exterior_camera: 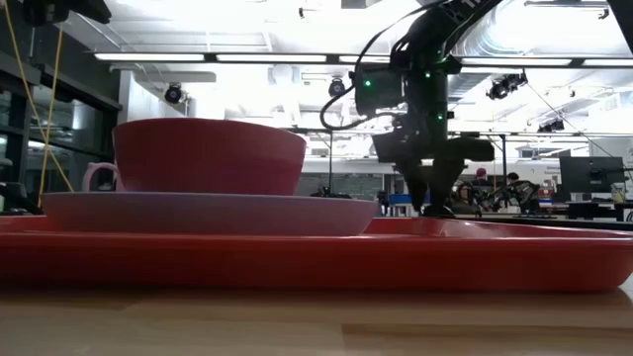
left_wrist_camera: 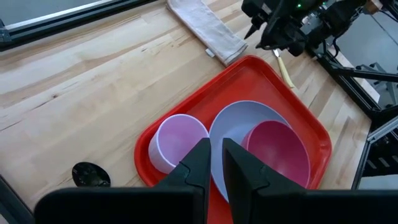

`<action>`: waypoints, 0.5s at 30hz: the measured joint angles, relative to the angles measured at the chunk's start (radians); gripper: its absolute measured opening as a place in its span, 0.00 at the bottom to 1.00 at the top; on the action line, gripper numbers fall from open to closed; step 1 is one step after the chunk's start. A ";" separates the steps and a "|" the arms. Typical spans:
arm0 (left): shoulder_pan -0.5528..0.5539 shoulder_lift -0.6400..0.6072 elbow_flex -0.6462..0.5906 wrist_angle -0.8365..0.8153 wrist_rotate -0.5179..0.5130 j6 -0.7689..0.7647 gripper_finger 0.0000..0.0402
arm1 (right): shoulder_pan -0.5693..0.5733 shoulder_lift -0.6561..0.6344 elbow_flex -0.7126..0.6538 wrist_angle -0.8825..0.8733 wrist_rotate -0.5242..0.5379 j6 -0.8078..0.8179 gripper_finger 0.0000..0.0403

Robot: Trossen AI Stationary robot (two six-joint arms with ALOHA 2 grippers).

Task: Set up tray
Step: Put the gray napkin on the red serving tray to the right of the blue plate

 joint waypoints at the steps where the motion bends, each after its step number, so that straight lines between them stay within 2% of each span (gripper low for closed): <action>1: 0.000 0.000 0.000 0.000 0.000 0.000 0.18 | 0.001 0.000 -0.002 0.013 0.005 -0.007 0.45; 6: 0.000 0.000 0.000 -0.002 0.000 0.002 0.18 | -0.001 0.000 -0.002 0.053 0.018 -0.019 0.51; 15: 0.000 0.000 0.000 -0.003 -0.002 0.008 0.18 | -0.006 0.029 -0.003 0.076 -0.002 -0.033 0.50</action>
